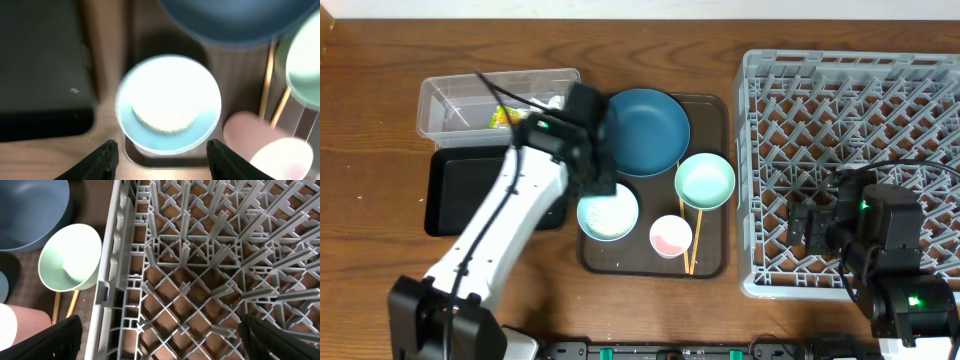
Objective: Sort waste into correct bins and load items into the dishwasher rack
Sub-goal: 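Grasp the pink cup with the left gripper and lift it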
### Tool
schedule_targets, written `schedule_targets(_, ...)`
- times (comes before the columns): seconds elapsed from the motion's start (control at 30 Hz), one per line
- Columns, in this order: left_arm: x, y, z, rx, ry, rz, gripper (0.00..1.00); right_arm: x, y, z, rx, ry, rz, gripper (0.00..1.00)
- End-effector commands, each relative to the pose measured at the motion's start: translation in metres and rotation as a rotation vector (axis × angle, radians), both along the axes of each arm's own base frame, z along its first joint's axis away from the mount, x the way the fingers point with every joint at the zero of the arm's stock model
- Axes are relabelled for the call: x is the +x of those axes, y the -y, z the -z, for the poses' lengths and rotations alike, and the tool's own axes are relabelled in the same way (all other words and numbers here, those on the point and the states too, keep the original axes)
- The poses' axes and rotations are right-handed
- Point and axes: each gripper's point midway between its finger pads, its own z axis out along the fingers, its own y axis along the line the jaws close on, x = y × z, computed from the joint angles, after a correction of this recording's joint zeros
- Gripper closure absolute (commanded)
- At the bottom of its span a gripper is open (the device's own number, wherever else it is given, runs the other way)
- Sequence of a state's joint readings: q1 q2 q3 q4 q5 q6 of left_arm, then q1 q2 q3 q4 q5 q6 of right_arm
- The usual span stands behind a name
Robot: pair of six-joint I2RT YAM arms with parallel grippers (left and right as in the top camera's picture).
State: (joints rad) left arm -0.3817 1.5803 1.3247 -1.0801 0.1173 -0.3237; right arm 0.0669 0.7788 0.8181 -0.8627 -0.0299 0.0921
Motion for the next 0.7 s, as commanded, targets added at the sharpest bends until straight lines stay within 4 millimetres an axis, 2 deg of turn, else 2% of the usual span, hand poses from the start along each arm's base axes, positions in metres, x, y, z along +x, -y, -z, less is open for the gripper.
schedule_targets(0.0, -0.026, 0.016, 0.017, 0.017, -0.067, 0.093, 0.4, 0.002, -0.005, -0.009, 0.011, 0.022, -0.015, 0.01)
schedule_targets(0.2, -0.048, 0.043, 0.041, 0.006, -0.086, 0.196, 0.4, 0.001, -0.005, -0.008, 0.011, 0.02, -0.015, 0.01)
schedule_targets(0.33, -0.057, 0.064, 0.049, -0.048, -0.079, 0.251, 0.41, 0.001, -0.005, -0.008, 0.011, 0.02, -0.015, 0.01)
schedule_targets(0.5, -0.06, 0.076, 0.057, -0.061, -0.056, 0.282, 0.4, 0.001, -0.005, -0.008, 0.011, 0.018, -0.015, 0.01)
schedule_targets(0.67, -0.062, 0.079, 0.057, -0.063, -0.058, 0.272, 0.4, 0.001, -0.005, -0.008, 0.011, 0.018, -0.015, 0.01)
